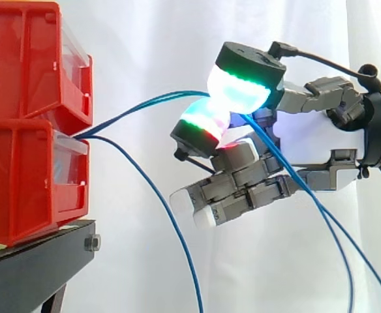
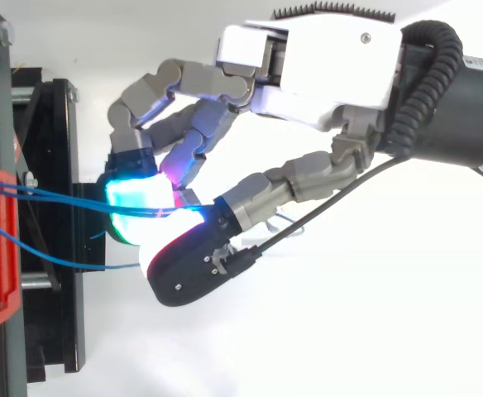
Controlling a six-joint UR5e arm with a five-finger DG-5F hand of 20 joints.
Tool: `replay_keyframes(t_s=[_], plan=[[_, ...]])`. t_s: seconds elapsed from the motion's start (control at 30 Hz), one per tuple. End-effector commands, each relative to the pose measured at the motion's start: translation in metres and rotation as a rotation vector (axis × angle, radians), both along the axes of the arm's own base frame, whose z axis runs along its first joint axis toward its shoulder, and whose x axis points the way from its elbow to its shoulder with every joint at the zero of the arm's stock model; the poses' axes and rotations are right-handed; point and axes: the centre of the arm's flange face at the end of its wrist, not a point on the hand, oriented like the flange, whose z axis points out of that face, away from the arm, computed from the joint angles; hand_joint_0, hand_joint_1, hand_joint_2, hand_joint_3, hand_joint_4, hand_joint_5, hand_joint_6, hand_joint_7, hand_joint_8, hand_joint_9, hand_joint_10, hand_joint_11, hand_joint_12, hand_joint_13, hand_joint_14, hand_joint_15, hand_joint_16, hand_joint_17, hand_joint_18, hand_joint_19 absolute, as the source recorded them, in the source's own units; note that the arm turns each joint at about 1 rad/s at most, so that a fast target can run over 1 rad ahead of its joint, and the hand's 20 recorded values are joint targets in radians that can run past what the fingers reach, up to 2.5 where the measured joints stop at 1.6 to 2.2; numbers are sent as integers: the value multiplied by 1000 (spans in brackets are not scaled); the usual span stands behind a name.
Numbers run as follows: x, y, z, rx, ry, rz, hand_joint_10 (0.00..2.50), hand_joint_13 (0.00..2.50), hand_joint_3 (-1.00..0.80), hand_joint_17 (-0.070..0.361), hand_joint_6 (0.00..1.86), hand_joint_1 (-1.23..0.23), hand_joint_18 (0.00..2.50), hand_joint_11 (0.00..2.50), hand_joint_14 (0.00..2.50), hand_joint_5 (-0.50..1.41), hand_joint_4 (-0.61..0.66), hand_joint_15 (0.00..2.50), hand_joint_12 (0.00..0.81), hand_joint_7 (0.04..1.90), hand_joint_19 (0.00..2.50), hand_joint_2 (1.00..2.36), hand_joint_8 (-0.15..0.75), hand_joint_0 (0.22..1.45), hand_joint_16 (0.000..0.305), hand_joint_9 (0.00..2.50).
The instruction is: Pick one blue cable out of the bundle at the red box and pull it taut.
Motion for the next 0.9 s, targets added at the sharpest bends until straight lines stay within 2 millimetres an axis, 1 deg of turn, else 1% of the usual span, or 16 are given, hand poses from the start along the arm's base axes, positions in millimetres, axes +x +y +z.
replay_keyframes(t_s=[0.0,0.1,0.13,0.17,0.2,0.23,0.27,0.3,0.33,0.37,0.5,0.57,0.63,0.73,0.8,0.87], plan=[[0,0,0,0,1,0,12,578,-500,117,930,-951,516,1307,11,-180,-17,290,338,1087,179,1000,235,799,52,1003],[0,0,0,0,1,0,12,564,-500,117,927,-995,508,1308,12,-184,11,304,338,1089,209,1000,240,669,52,990],[0,0,0,0,1,0,11,563,-500,118,927,-992,502,1329,14,-187,33,316,342,1079,236,1000,250,588,52,989],[0,0,0,0,1,0,10,561,-500,123,929,-981,507,1328,13,-187,46,314,356,1064,247,1000,269,534,55,1001],[0,0,0,0,1,0,9,566,-500,128,929,-951,511,1327,12,-187,65,319,369,1050,259,1000,288,500,57,1013],[0,0,0,0,1,1,6,579,-500,137,929,-873,529,1318,14,-183,88,317,389,1021,270,1000,308,451,61,1035],[0,0,1,0,0,0,5,587,-500,143,927,-816,535,1313,11,-179,99,323,400,1013,273,1000,328,429,64,1050],[0,0,0,2,0,1,5,588,-500,144,927,-797,536,1311,12,-179,101,325,401,1008,272,1000,330,427,64,1051],[0,0,0,0,0,0,7,594,-500,145,917,-704,533,1289,12,-170,106,329,404,1020,291,1000,338,430,64,1075],[0,0,1,0,-2,0,6,594,-500,145,913,-645,530,1293,13,-167,99,326,404,1034,300,1000,335,432,64,1087],[0,0,0,1,1,1,10,577,-500,131,903,-565,474,1314,14,-166,90,341,376,1092,337,1000,305,506,58,1081],[0,0,0,0,1,0,12,571,-477,124,902,-621,450,1324,14,-163,102,348,363,1117,354,1001,293,557,55,1084],[0,0,-1,0,3,0,12,575,-402,122,904,-684,447,1330,13,-160,118,348,360,1124,356,1007,296,586,54,1074],[0,0,0,1,1,0,12,584,-331,121,908,-730,469,1337,13,-157,130,346,359,1132,342,1010,301,608,54,1077],[0,0,0,0,1,1,12,588,-305,120,911,-774,479,1332,14,-157,132,343,360,1122,332,1012,307,628,53,1078],[0,0,0,1,1,1,11,599,-326,120,915,-858,494,1344,13,-156,104,340,358,1100,303,1011,305,674,53,1069]])
